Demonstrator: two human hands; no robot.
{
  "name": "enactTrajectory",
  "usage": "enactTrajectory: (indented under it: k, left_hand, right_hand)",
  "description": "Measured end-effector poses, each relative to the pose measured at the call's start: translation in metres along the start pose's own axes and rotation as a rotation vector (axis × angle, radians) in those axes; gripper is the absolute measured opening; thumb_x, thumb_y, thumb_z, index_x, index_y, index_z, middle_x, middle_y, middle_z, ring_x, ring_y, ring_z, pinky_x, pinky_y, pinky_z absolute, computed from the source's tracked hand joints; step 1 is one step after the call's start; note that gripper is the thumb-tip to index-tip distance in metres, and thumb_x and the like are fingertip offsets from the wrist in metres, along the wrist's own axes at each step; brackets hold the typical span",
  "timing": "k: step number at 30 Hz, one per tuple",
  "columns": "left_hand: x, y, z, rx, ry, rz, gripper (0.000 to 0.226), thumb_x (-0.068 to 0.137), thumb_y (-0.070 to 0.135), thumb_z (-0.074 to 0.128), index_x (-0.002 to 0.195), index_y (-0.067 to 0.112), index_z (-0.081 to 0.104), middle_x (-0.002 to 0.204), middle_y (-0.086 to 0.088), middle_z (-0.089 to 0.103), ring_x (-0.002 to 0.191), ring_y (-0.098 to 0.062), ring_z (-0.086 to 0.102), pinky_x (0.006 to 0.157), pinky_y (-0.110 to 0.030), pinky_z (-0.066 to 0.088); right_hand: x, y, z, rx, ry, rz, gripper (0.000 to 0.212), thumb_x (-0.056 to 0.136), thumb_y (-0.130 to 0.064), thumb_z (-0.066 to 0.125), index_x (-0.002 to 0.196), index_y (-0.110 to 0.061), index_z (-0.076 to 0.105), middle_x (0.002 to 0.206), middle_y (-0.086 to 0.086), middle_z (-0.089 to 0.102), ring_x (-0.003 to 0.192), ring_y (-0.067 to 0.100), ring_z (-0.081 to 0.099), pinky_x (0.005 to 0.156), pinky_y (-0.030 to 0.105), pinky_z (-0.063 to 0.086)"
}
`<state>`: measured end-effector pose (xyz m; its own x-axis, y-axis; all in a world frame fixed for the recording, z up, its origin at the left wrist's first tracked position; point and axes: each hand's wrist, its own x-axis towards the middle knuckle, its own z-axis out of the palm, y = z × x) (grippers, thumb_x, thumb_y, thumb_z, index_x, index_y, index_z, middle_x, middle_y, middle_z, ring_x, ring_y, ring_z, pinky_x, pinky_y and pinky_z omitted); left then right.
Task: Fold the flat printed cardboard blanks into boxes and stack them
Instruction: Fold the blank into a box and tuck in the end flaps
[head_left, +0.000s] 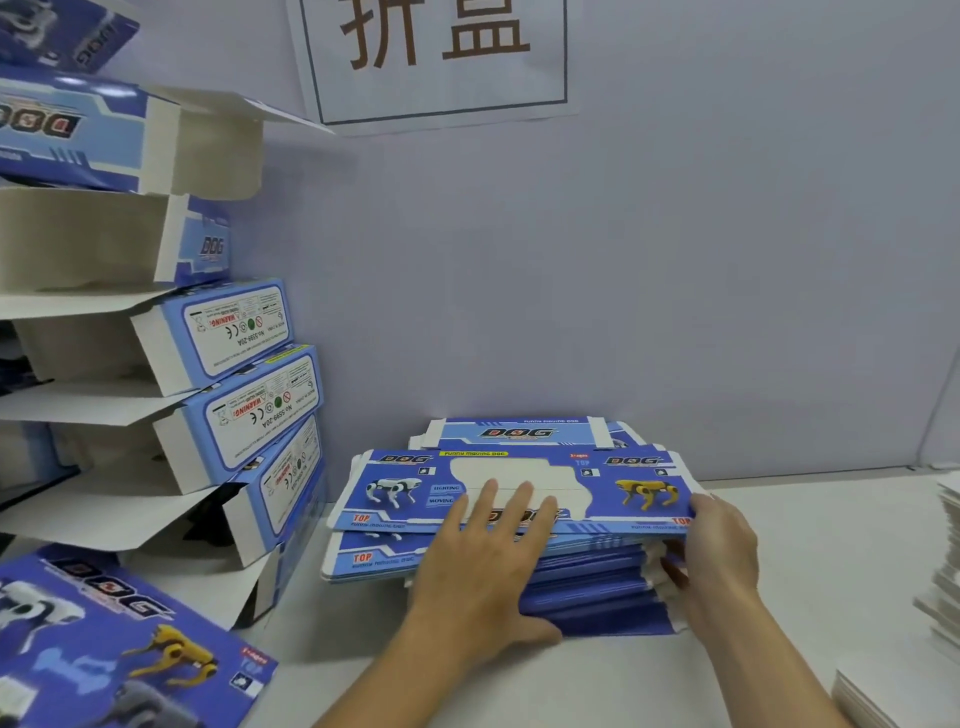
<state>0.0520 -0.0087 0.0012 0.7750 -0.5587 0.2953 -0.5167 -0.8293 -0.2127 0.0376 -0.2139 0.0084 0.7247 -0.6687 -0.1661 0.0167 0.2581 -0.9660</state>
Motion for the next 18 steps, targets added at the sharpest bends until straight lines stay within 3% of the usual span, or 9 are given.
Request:
enactTrajectory:
  k: [5, 9, 12, 18]
  left_hand:
    - [0.006, -0.021, -0.001, 0.048, 0.047, 0.044, 0.101, 0.077, 0.078, 0.057, 0.153, 0.041, 0.003, 0.164, 0.003, 0.011, 0.149, -0.024, 0.013, 0.117, -0.042, 0.016]
    - [0.003, -0.016, -0.005, -0.069, 0.064, -0.036, 0.093, 0.074, 0.081, 0.056, 0.149, 0.045, 0.014, 0.162, 0.009, 0.015, 0.148, -0.015, 0.014, 0.119, -0.04, 0.012]
    - [0.001, -0.014, -0.01, -0.256, 0.087, -0.136, 0.083, 0.08, 0.085, 0.038, 0.151, 0.043, 0.023, 0.164, 0.015, 0.013, 0.151, -0.007, 0.008, 0.124, -0.038, 0.003]
    - [0.003, -0.01, -0.015, -0.243, 0.046, -0.193, 0.05, 0.105, 0.052, 0.025, 0.154, 0.042, 0.022, 0.164, 0.015, 0.019, 0.152, -0.007, 0.012, 0.123, -0.033, 0.009]
  right_hand:
    - [0.0, 0.004, 0.002, 0.0, -0.088, -0.03, 0.019, 0.099, -0.024, 0.044, 0.088, -0.017, 0.057, 0.089, 0.007, 0.069, 0.075, 0.019, 0.065, 0.072, 0.042, 0.055]
    - [0.002, 0.003, 0.004, 0.058, -0.1, -0.033, 0.015, 0.1, -0.024, 0.046, 0.103, -0.016, 0.058, 0.091, 0.004, 0.068, 0.074, 0.016, 0.065, 0.057, 0.032, 0.05]
    - [0.002, 0.001, 0.006, 0.095, -0.08, -0.043, 0.019, 0.1, -0.022, 0.047, 0.117, -0.018, 0.054, 0.09, 0.001, 0.065, 0.072, 0.013, 0.064, 0.054, 0.03, 0.047]
    - [0.002, 0.003, 0.009, 0.085, -0.07, -0.053, 0.022, 0.1, -0.024, 0.046, 0.118, -0.018, 0.056, 0.091, 0.001, 0.067, 0.072, 0.014, 0.065, 0.055, 0.03, 0.048]
